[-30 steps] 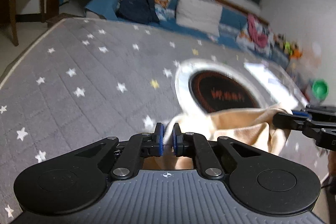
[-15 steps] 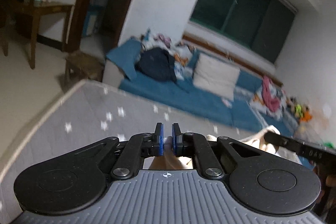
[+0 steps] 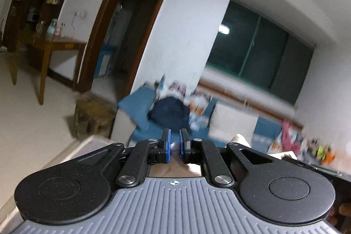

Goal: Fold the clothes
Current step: 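Lift the shirt with both tools and lay it flat on the table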

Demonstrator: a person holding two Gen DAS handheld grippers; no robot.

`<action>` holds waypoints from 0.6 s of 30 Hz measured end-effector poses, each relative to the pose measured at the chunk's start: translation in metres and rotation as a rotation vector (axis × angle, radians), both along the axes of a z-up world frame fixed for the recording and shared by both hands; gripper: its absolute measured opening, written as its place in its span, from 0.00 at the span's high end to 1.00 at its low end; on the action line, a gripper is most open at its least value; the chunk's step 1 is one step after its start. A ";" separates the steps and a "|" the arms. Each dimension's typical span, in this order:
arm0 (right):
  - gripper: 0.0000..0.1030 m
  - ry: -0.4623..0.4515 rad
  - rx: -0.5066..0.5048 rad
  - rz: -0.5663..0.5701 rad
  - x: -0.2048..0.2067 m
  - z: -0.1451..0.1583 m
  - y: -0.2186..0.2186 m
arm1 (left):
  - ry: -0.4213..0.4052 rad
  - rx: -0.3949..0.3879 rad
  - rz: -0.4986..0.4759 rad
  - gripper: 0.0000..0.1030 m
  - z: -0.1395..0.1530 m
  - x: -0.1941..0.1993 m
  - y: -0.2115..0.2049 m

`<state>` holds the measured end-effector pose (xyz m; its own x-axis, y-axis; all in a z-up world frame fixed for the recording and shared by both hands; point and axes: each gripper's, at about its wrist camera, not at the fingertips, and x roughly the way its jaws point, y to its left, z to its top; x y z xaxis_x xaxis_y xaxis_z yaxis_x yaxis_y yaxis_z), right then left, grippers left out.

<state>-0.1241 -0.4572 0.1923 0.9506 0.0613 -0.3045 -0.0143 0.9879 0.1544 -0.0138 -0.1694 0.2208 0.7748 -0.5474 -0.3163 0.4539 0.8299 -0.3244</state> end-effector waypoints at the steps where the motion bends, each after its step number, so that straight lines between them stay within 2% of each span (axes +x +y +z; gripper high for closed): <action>1: 0.91 0.034 -0.003 0.007 -0.006 -0.018 0.001 | 0.024 0.020 -0.006 0.92 -0.018 -0.006 -0.002; 4: 0.91 0.140 -0.019 0.033 -0.025 -0.073 0.005 | 0.094 0.061 -0.026 0.92 -0.065 -0.029 0.004; 7: 0.91 0.243 -0.022 0.075 -0.057 -0.116 0.027 | 0.181 0.084 -0.046 0.92 -0.112 -0.056 0.022; 10: 0.91 0.327 -0.027 0.121 -0.088 -0.152 0.044 | 0.248 0.089 -0.062 0.92 -0.143 -0.080 0.037; 13: 0.91 0.389 -0.049 0.151 -0.108 -0.167 0.065 | 0.300 0.106 -0.075 0.92 -0.164 -0.096 0.048; 15: 0.90 0.434 -0.063 0.177 -0.121 -0.176 0.074 | 0.311 0.147 -0.098 0.91 -0.174 -0.105 0.057; 18: 0.90 0.453 -0.113 0.191 -0.133 -0.172 0.079 | 0.316 0.214 -0.113 0.91 -0.181 -0.113 0.065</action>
